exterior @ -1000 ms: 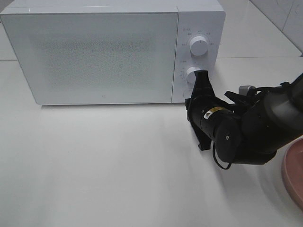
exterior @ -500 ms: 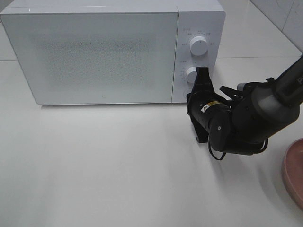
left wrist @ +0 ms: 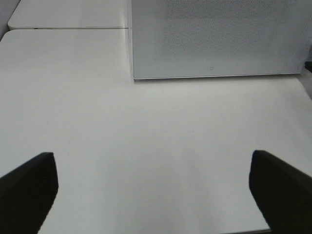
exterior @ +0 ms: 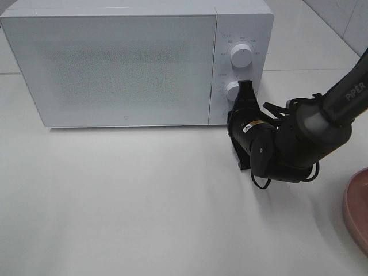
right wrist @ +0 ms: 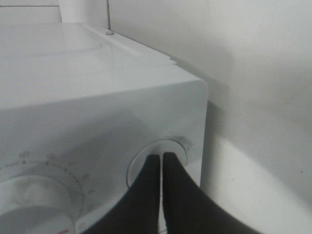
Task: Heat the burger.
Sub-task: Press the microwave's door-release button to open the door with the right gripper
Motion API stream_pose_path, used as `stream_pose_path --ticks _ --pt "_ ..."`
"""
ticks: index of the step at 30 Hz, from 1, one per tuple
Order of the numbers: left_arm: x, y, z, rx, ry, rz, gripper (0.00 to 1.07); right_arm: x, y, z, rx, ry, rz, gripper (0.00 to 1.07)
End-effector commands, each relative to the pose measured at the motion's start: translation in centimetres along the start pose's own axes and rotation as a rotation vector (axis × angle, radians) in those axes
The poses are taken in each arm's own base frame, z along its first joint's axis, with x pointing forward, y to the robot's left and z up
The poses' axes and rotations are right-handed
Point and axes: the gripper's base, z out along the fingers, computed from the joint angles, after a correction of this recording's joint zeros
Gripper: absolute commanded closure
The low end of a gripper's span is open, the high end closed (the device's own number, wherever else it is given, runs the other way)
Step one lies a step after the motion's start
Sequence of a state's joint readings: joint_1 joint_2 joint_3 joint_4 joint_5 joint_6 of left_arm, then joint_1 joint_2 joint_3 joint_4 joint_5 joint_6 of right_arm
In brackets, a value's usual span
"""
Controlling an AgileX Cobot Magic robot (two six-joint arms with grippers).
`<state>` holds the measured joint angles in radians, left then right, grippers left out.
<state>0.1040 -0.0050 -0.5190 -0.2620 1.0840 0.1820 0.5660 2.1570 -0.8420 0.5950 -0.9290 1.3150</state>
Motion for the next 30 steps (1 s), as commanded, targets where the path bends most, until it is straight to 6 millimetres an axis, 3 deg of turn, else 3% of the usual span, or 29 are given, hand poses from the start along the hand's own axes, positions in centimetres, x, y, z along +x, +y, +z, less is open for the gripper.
stream_pose_path --ticks 1,30 --pt "0.1 0.0 -0.2 -0.004 -0.026 0.003 0.07 -0.4 0.3 0.3 0.001 -0.008 -0.002 1.07" --pt "0.1 0.0 -0.2 -0.004 -0.026 0.003 0.07 0.4 2.9 1.0 -0.145 0.012 0.049 1.07"
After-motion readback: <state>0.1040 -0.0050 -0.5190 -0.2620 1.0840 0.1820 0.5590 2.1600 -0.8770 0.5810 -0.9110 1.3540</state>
